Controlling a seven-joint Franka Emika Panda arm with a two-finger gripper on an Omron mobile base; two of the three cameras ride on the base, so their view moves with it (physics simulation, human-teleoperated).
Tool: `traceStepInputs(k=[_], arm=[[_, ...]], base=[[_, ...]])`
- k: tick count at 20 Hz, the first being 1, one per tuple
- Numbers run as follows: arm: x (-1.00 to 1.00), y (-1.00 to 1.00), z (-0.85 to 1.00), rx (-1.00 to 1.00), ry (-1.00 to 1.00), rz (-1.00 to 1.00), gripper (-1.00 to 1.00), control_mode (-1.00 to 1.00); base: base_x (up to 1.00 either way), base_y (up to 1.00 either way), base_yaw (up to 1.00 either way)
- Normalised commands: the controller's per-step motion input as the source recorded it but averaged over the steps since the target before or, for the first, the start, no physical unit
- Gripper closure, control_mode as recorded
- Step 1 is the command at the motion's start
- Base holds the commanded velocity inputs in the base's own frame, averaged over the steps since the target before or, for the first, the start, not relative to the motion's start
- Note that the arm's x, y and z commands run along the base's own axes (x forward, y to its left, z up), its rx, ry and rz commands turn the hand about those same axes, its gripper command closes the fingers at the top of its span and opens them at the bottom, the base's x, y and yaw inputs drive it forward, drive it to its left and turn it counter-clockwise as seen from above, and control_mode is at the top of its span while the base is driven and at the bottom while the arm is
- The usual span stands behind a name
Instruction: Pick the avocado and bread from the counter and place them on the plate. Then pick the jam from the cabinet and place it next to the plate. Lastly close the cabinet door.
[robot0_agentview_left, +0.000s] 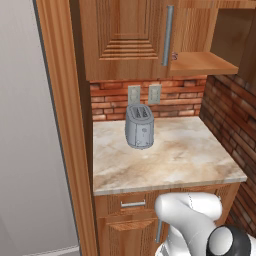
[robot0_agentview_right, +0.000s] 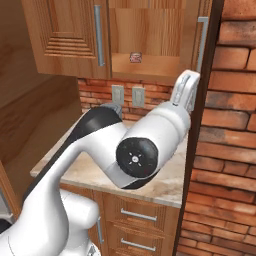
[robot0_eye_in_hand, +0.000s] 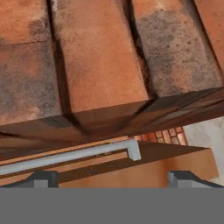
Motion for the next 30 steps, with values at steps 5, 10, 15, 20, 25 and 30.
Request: traceStepInputs(k=[5,10,15,20,25,30], arm=[[0.01,-0.31,0.00,0.00,0.00,0.02,-1.00,-1.00],[0.12,-0.12,-0.06,0.00,0.00,0.01,-1.00,-1.00],[0.21,-0.10,-0.09,-0.02,-0.01,0.02,-1.00,-1.00],[0.62,-0.10,-0.16,0.00,0.00,0.02,-1.00,-1.00],[0.67,-0.11,-0.20,0.00,0.00,0.02,-1.00,-1.00],[0.60,-0.24,-0.20,0.00,0.00,0.02,-1.00,-1.00]], base=[[0.00,0.00,0.00],[0.00,0.00,0.00],[0.00,0.00,0.00],[0.00,0.00,0.00],[0.00,0.00,0.00],[0.00,0.00,0.00]])
